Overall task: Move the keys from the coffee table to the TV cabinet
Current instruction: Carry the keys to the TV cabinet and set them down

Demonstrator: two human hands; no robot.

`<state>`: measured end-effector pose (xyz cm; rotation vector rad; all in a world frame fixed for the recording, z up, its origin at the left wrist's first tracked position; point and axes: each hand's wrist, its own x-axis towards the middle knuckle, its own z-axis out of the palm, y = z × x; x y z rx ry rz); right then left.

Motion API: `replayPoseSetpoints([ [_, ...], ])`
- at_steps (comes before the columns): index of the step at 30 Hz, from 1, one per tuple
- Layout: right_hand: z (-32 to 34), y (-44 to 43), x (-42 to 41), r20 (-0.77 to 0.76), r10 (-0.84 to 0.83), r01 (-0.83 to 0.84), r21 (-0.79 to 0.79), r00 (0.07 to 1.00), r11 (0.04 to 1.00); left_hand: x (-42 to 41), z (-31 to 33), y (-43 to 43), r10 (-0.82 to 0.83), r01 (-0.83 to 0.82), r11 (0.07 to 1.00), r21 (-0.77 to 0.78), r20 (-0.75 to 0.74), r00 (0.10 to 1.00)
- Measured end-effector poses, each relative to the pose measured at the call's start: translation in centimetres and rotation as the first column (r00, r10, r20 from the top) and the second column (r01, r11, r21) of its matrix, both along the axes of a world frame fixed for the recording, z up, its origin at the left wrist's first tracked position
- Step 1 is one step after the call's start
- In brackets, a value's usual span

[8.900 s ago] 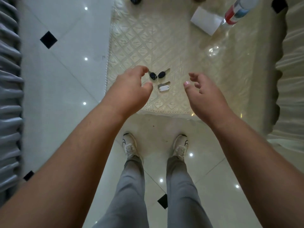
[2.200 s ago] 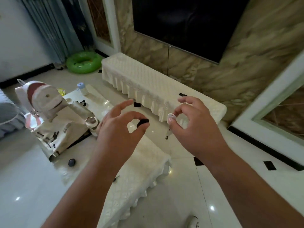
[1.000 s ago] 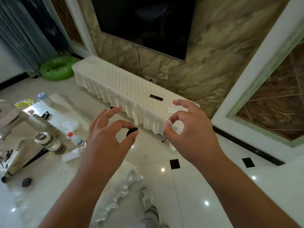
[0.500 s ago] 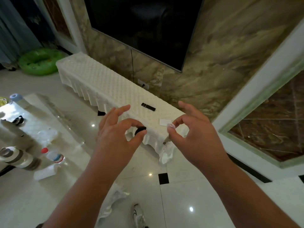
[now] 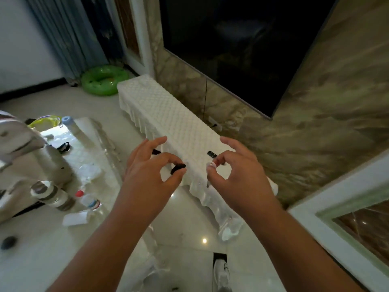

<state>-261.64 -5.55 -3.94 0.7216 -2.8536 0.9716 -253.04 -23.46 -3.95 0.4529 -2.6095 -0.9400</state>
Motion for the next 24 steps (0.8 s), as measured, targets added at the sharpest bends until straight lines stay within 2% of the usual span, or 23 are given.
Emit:
replayPoseSetpoints([
  [5,0.2,-2.5,-5.2,-0.043,0.132,-0.134,-0.043,0.99,0.99,-1.9,1.8,-0.8,0.169,-0.169,0.985,-0.038,-0.016,0.986],
  [13,1.5,-5.4,-13.1,-0.048,0.33,-0.332,-0.044,0.943,0.942,-5.0,2.4,-0.6,0.431,-0.432,0.902,-0.012,-0.056,0.901],
  [24,-0.2,-11.4,-17.2,-0.002,0.486,-0.484,-0.089,0.874,0.87,-7.8,0.8,-3.9,0.568,-0.568,0.823,0.006,-0.007,0.823],
])
